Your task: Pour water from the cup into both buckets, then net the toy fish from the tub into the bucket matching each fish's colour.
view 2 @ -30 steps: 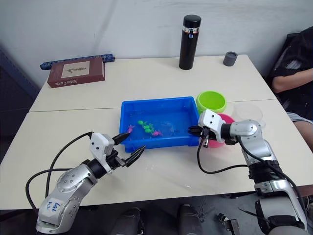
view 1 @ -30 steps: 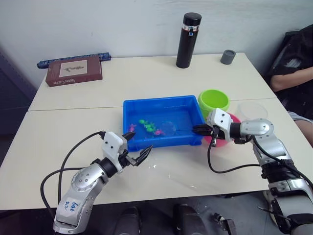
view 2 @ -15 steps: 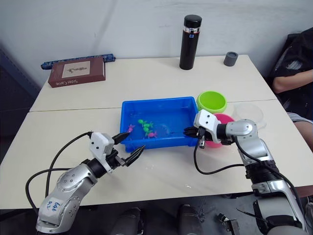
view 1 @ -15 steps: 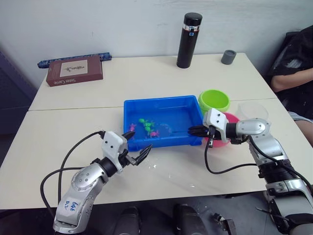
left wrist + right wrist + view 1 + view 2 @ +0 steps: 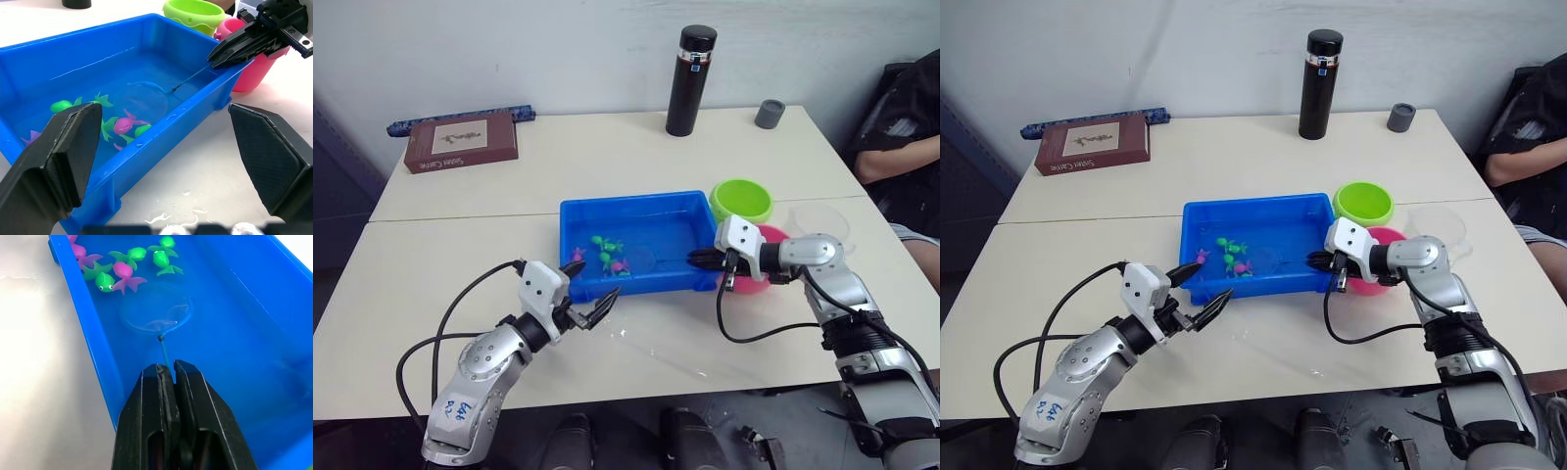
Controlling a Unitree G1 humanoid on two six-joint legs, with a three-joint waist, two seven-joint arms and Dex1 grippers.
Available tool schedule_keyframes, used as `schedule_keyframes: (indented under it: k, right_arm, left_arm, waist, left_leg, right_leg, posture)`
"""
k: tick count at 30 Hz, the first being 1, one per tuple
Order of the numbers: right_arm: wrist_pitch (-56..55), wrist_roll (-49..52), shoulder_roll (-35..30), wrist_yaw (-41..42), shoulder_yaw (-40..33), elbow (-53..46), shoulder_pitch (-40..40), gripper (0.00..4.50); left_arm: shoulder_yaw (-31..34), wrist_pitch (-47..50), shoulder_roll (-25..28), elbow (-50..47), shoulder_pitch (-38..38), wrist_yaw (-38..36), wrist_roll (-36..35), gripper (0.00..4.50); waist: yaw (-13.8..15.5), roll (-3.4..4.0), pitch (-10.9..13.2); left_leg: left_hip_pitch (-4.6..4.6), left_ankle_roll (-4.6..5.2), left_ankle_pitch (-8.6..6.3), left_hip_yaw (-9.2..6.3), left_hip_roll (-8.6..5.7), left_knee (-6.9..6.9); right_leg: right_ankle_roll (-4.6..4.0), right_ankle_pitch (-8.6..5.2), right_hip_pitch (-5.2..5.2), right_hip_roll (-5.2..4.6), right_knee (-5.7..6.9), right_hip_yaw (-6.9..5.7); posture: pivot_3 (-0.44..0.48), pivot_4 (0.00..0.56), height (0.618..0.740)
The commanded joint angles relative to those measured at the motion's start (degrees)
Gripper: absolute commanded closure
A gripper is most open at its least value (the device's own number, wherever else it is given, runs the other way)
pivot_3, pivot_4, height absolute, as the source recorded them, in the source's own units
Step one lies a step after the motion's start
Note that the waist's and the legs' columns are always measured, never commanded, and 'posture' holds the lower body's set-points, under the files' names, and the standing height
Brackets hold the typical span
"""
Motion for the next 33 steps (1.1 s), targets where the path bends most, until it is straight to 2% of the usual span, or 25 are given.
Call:
schedule_keyframes:
  k: [1, 11, 20, 33]
  right_arm:
    - [-0.35, 0.53, 0.3, 0.98, 0.47, -1.64, -0.66, 4.5]
    - [2.22, 1.68, 1.57, 1.64, 0.35, -4.77, -0.06, 4.5]
    - [9.13, 4.89, 2.4, 1.14, -1.06, -8.58, -0.2, 4.5]
    - [11.65, 5.55, 0.11, -2.06, -3.56, -6.58, -1.21, 4.5]
  left_arm:
    - [-0.37, -1.05, -0.32, -2.6, 0.38, 0.38, 0.06, 0.05]
    - [-0.64, -1.27, -0.75, -3.06, 0.95, 0.79, 0.4, 0.05]
    - [-0.84, -1.47, -0.93, -3.12, 1.32, 0.85, 0.56, 0.05]
    - [-1.37, -2.0, -0.79, -0.87, -0.66, -0.22, 0.37, 0.05]
  waist:
    - [0.01, 0.0, 0.0]
    - [0.0, 0.0, 0.0]
    - [0.02, 0.0, 0.0]
    - [0.03, 0.0, 0.0]
  left_leg:
    - [0.0, 0.0, 0.0, 0.0, 0.0, 0.0]
    - [0.01, -0.01, -0.01, -0.01, 0.02, -0.02]
    - [0.01, -0.02, -0.02, -0.15, 0.02, -0.02]
    - [0.0, -0.01, -0.02, -0.22, 0.01, -0.04]
  right_leg:
    - [0.0, 0.0, 0.0, 0.0, 0.0, 0.0]
    - [-0.02, -0.01, 0.0, 0.0, 0.0, -0.01]
    - [-0.03, -0.01, -0.01, -0.04, 0.0, -0.01]
    - [-0.06, -0.02, -0.01, -0.07, -0.03, -0.02]
  posture:
    - [0.0, 0.15, 0.74]
    - [0.0, 0.15, 0.74]
    - [0.0, 0.15, 0.74]
    - [0.0, 0.15, 0.74]
